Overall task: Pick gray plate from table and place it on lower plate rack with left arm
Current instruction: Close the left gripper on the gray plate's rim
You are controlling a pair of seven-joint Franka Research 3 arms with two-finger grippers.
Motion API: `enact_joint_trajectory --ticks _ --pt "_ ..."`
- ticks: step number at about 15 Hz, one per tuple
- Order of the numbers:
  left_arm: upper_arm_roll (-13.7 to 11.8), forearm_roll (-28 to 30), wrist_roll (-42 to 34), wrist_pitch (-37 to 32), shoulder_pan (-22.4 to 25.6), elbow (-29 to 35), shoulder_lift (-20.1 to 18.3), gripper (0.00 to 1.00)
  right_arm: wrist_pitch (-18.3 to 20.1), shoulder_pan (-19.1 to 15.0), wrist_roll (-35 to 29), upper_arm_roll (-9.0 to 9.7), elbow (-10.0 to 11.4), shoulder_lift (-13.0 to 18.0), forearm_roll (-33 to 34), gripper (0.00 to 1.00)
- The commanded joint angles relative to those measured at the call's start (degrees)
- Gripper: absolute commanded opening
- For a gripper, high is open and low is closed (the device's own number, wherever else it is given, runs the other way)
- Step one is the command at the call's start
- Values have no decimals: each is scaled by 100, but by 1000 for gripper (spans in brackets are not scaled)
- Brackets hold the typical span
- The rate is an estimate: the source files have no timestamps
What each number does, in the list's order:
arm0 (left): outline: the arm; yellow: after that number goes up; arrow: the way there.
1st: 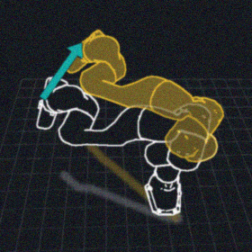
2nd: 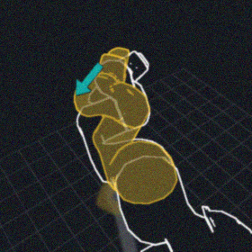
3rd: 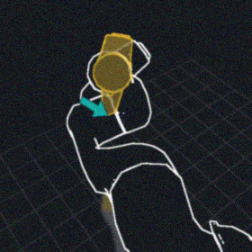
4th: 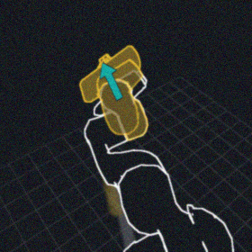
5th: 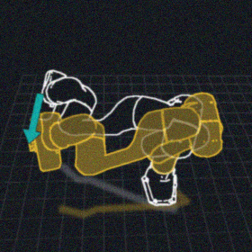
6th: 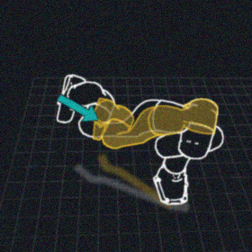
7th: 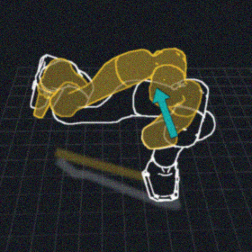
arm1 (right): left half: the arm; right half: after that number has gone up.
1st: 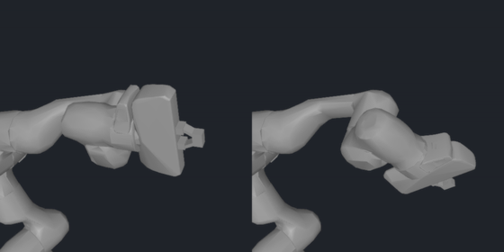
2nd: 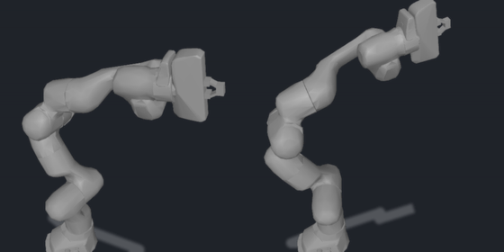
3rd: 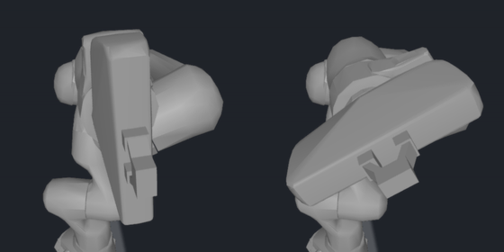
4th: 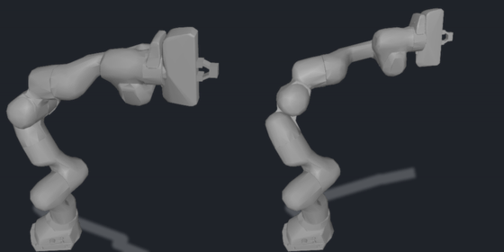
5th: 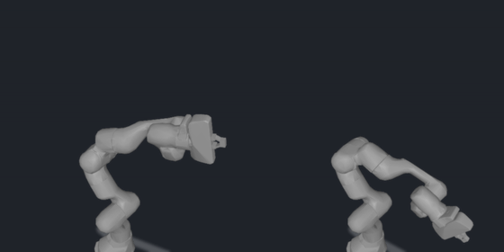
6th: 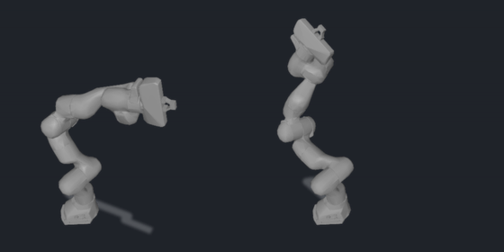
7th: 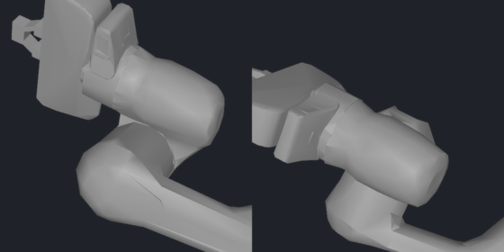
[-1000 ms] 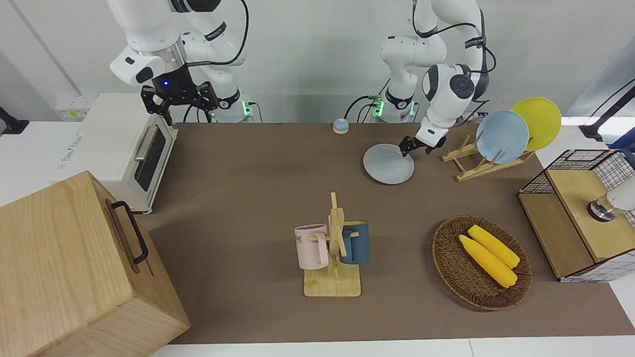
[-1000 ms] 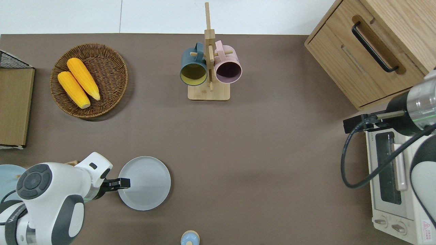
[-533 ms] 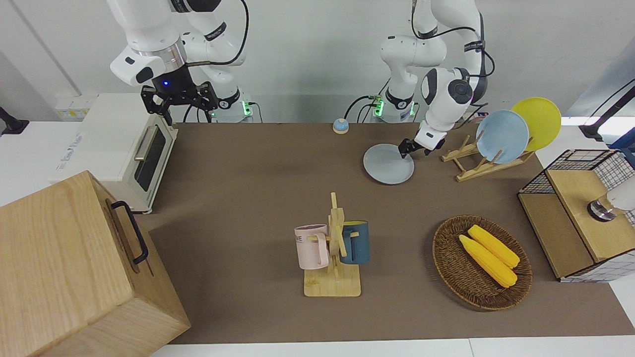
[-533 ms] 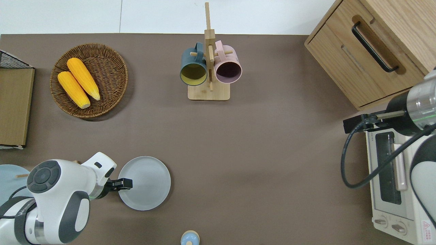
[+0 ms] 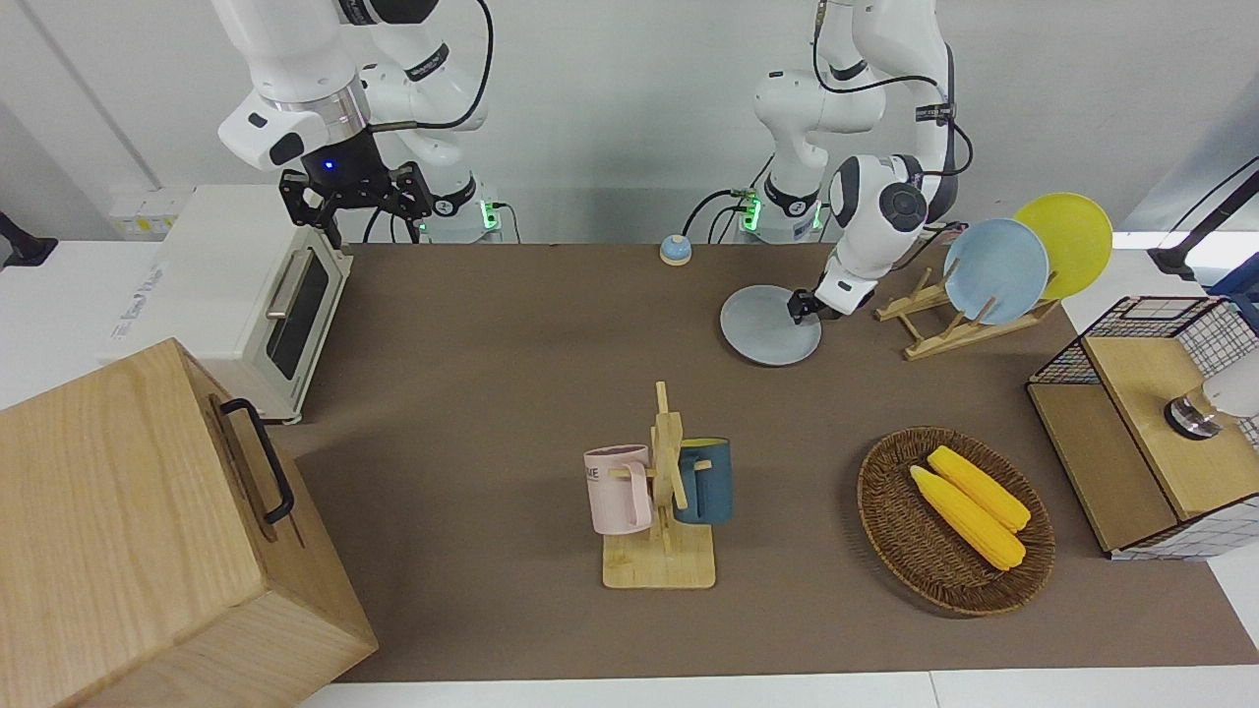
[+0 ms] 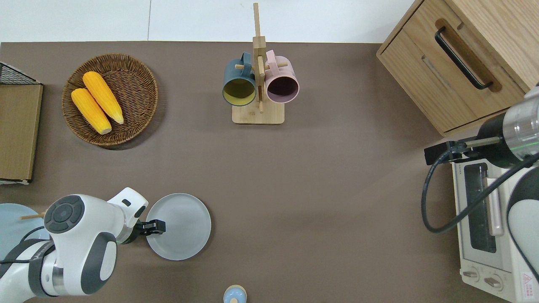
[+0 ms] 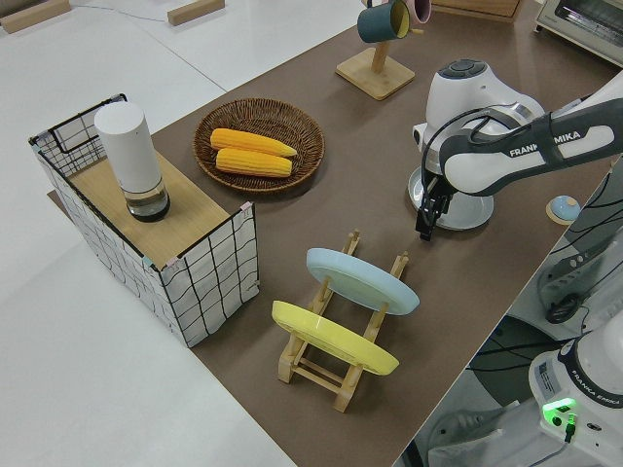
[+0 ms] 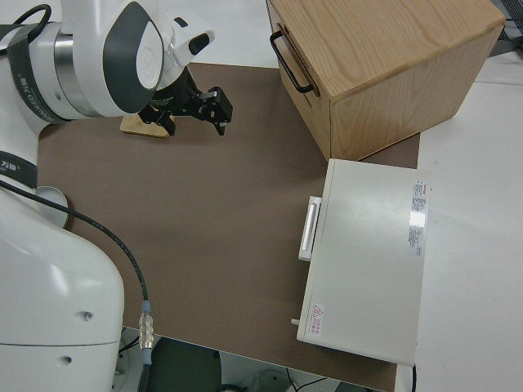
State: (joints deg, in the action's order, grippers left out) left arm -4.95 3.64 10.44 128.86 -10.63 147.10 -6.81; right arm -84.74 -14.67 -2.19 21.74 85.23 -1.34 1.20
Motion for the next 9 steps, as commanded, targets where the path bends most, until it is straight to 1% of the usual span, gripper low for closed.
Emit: enact_joint_trajectory --ticks 1,2,3,5,7,9 --pt "12 93 19 139 -79 47 74 691 99 -151 -80 138 -59 11 12 983" --pt "12 93 2 139 -79 47 74 597 99 -151 -80 138 -59 11 12 983" --pt "12 93 -16 139 -79 47 74 476 99 -151 -80 138 -59 11 12 983" --pt "12 93 -25 139 -79 38 66 306 99 -151 -80 138 -59 11 20 983" --pt "12 93 -34 139 -79 38 66 176 99 -151 -80 138 -59 11 12 983" --pt "12 93 -34 139 -70 38 57 129 99 -151 -80 138 -59 11 12 983"
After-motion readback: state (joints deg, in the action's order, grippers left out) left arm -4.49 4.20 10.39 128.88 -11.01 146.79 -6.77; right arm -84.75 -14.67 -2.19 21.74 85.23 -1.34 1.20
